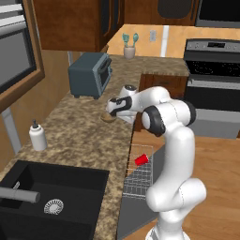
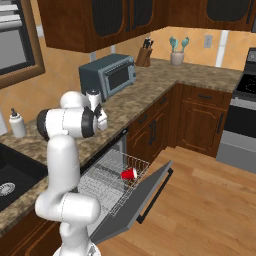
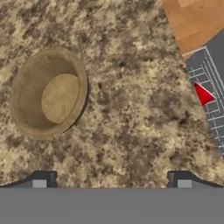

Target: Pick up the cup and bowl from the counter, place them in the dishwasher, and close the dishwasher door.

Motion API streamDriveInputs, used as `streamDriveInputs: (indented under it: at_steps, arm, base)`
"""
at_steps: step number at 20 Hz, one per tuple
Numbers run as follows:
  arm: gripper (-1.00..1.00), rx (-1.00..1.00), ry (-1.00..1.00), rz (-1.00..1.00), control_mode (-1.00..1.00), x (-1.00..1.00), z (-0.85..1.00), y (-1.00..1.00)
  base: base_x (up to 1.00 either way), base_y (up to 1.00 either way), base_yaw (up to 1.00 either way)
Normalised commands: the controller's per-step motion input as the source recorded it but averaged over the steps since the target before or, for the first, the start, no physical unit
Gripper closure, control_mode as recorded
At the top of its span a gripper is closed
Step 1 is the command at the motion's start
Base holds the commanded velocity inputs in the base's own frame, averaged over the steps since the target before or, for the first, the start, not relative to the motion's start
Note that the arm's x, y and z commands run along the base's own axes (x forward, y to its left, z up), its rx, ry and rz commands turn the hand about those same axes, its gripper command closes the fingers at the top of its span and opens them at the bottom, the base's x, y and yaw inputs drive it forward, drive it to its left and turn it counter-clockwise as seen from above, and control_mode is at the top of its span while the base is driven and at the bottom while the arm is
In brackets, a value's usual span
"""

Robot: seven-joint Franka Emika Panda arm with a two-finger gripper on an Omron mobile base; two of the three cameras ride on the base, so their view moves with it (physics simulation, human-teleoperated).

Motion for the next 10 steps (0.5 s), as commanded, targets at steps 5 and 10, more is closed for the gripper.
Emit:
streamDriveInputs:
  at_steps: [5, 10]
  arm:
    - [-1.00, 0.00, -0.01, -0.03, -1.00, 0.34, -0.08, 0.09]
    - [-1.00, 0.00, 0.00, -0.03, -1.00, 0.35, -0.17, 0.07]
  base:
    - [0.00, 0.00, 0.00]
    - [0.00, 0.00, 0.00]
